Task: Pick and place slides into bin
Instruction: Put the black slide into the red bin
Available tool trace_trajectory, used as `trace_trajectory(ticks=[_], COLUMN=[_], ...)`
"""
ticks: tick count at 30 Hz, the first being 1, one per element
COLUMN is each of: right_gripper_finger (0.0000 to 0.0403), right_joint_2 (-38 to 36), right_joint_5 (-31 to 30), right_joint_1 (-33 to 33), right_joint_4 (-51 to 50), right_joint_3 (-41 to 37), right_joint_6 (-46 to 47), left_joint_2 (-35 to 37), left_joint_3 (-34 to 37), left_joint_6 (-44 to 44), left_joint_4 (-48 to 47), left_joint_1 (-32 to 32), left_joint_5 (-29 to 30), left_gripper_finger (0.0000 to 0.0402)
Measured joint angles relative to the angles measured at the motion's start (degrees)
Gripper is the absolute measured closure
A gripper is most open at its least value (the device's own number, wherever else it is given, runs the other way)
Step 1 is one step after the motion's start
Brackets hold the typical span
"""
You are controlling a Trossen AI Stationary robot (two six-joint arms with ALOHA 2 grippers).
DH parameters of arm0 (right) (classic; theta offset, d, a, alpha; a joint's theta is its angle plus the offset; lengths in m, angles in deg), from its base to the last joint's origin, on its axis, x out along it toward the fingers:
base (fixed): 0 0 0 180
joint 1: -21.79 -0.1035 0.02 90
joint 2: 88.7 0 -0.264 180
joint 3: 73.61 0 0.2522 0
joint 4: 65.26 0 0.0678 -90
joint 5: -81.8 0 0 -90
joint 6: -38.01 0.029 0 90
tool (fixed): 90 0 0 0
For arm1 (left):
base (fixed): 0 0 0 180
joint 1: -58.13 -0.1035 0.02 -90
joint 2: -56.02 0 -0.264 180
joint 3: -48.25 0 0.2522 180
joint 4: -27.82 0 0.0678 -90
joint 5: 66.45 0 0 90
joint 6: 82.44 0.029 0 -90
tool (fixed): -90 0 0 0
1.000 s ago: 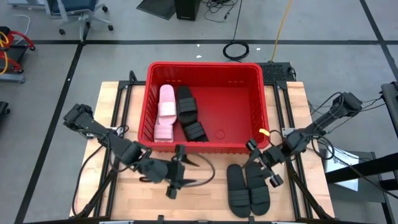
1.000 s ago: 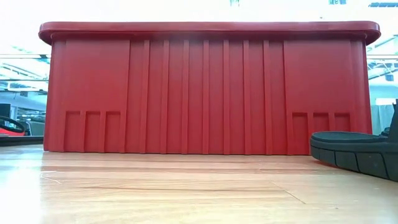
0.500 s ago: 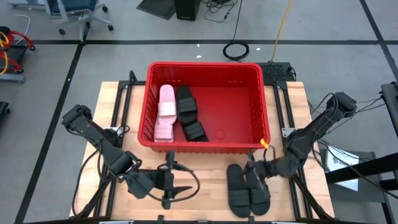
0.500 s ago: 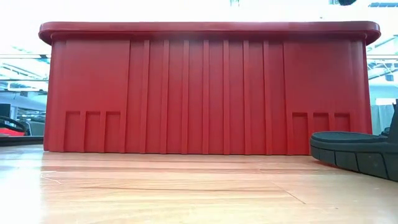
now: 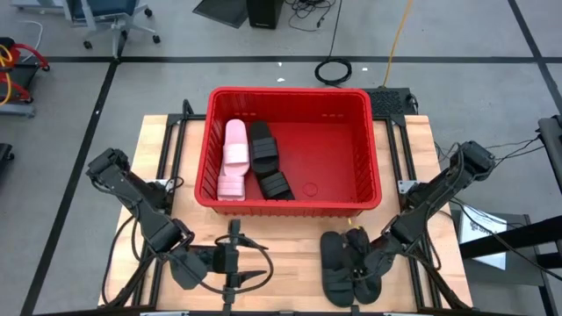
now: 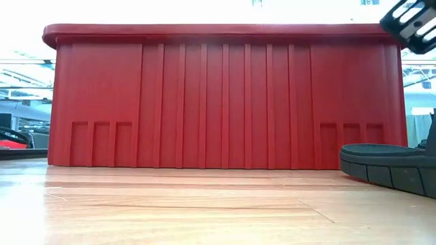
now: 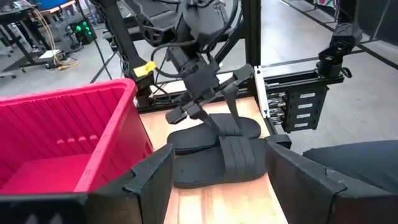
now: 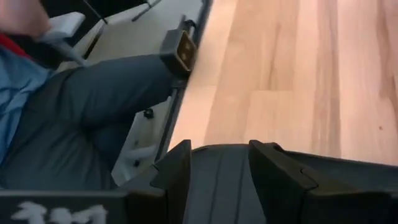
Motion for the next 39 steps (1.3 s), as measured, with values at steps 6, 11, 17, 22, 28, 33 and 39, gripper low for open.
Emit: trace_trajectory(ticks=[6,11,17,22,28,33,39], right_gripper_finger=[0.0252,0.0252,0.0252,0.0259,0.0336,0.0393,0.0398], right_joint_2=[3.5,5.9,8.0,10.4,13.4,12.9,12.8], right_joint_5=[3.0,6.9,11.4,16.1,20.9,22.4,22.5], right_joint_1=[2.2,4.3,4.6,4.2,4.8,6.1,6.2], right_joint_4=[-3.4,-5.4,-4.3,0.1,1.6,1.6,5.0], right_joint_3=[0.0,0.0,0.0,0.0,0.0,0.0,0.0], right_joint_6=[4.7,8.1,10.7,11.0,11.0,6.1,-2.7], left_joint_2=[0.0,0.0,0.0,0.0,0.0,0.0,0.0], left_joint_3=[0.0,0.0,0.0,0.0,0.0,0.0,0.0], left_joint_6=[-0.1,0.2,0.7,1.9,2.0,2.1,2.1], left_joint_4=[0.0,0.0,-0.1,-0.1,-0.1,-0.1,-0.1], left_joint_1=[0.6,0.5,0.5,0.5,0.5,0.5,0.5], left_joint_5=[0.1,0.1,0.1,0.1,0.1,0.1,0.1], left_gripper_finger=[0.0153,0.0153,0.0153,0.0153,0.0153,0.0153,0.0153])
